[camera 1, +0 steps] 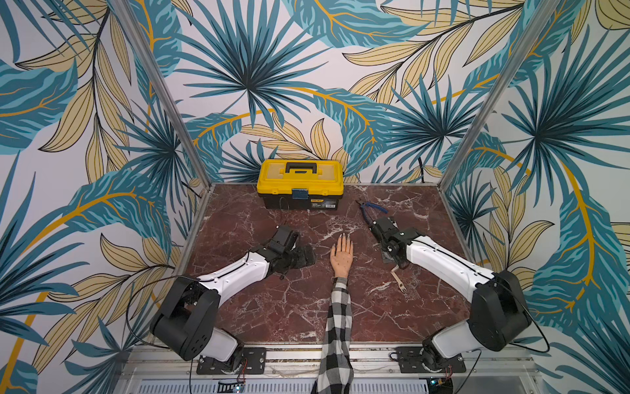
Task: Take off the watch
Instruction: Place the watch at the center of the board.
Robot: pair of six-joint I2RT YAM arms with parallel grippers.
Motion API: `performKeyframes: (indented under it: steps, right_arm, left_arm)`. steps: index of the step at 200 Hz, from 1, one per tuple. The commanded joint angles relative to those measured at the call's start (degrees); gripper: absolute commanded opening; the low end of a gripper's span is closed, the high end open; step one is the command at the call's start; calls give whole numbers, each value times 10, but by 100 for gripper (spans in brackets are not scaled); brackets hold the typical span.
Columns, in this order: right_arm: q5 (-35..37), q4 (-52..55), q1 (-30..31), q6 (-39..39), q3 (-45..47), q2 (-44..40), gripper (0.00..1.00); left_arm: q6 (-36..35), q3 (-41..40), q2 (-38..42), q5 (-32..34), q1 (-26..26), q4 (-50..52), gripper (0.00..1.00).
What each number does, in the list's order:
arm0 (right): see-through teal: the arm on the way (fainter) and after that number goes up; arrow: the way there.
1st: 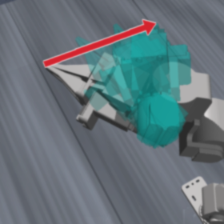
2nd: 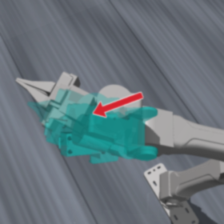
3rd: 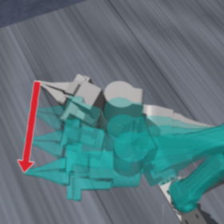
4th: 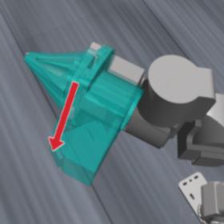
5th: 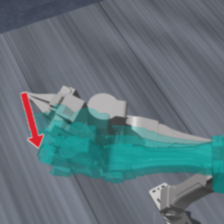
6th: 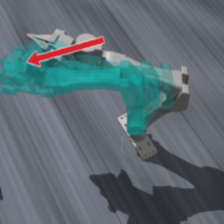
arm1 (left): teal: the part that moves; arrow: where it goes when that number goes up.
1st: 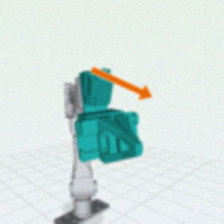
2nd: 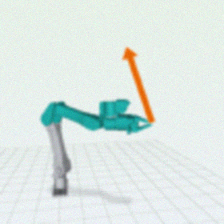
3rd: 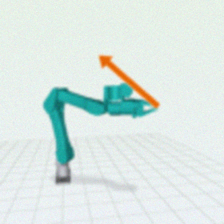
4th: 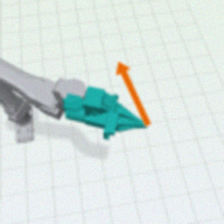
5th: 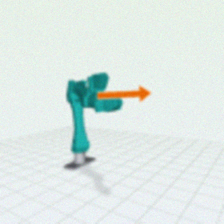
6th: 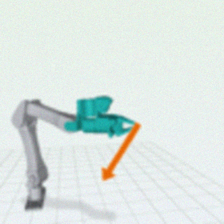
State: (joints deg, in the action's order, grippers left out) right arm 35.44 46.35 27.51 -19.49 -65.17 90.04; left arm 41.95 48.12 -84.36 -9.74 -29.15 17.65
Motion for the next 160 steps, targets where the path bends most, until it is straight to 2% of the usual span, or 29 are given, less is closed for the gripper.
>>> performKeyframes:
  steps: [1, 40, 46, 51, 67, 90, 116, 130, 160]
  right_arm:
    - [-8, -15, 20, -28, -31, 41, 0]
    - [-42, -40, 40, -48, -84, 119, 0]
    - [-52, -43, 41, -53, -95, 130, 4]
    - [-62, -46, 43, -54, -104, 139, 11]
    - [-88, -52, 51, -61, -136, 164, 43]
    - [-128, -54, 62, -75, -184, 166, 63]
    - [-162, -55, 61, -81, -216, 124, 98]
    - [-177, -62, 59, -76, -211, 86, 100]
    - [-214, -102, 38, -51, -146, -16, 99]
  left_arm:
    - [1, -13, -1, -5, 3, -15, 99]
    - [6, -19, 3, -6, 3, -15, 99]
    - [6, -19, 5, -5, 3, -16, 100]
    - [6, -19, 5, -5, 3, -15, 99]
    - [7, -17, 7, -5, 2, -15, 99]
    - [7, -12, 11, -4, 2, -15, 99]
    - [-1, 0, 26, -2, 4, -15, 100]
    - [-14, 8, 43, 8, 5, -15, 100]
    - [-67, 29, 90, 72, 12, 2, 99]
